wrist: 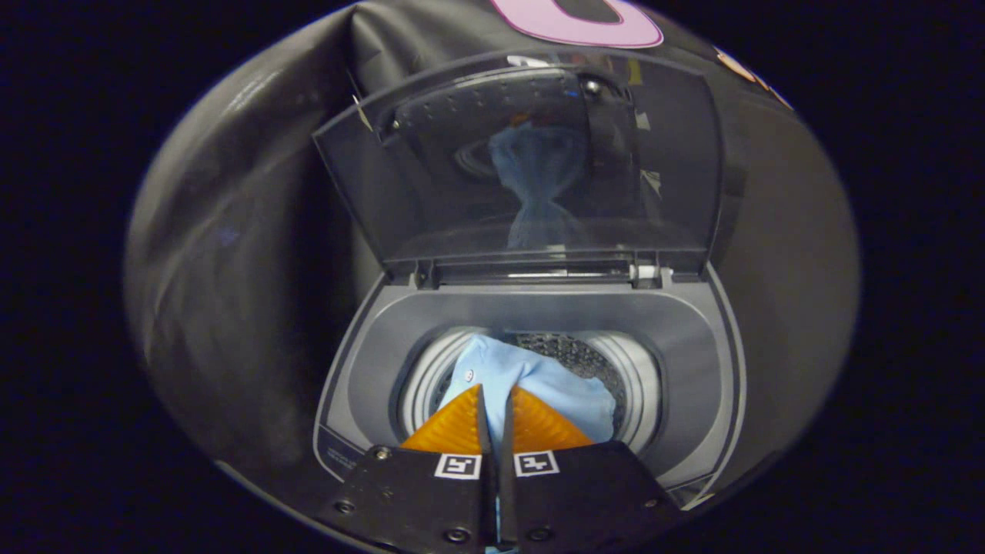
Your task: Put the clothes into the washing machine and then close the washing machine lid.
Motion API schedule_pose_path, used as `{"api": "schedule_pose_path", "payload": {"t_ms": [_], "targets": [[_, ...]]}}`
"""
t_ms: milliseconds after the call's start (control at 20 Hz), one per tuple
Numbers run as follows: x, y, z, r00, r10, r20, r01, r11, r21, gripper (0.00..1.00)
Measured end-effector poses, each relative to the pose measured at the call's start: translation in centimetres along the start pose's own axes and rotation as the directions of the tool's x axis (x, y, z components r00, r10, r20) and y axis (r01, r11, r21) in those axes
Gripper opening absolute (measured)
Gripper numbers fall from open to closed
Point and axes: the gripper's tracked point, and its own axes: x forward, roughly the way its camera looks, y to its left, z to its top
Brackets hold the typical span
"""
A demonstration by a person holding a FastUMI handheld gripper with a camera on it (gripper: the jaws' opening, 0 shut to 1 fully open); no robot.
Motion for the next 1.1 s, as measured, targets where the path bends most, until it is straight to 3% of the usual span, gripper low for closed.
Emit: {"api": "schedule_pose_path", "payload": {"t_ms": [250,400,450,750,1100], "targets": [[2.6,-1.2,-0.6,0.998,-0.054,-0.043,0.055,0.998,0.008,0.05],[3.6,-1.7,-0.7,0.995,-0.084,-0.049,0.085,0.996,0.026,0.11],[3.6,-1.5,-0.4,0.996,-0.081,-0.039,0.082,0.996,0.032,0.17],[3.6,-2.7,0.2,0.992,-0.123,0.001,0.123,0.992,0.007,1.0],[1.8,-2.6,1.8,0.988,-0.128,0.083,0.125,0.992,0.034,0.98]]}}
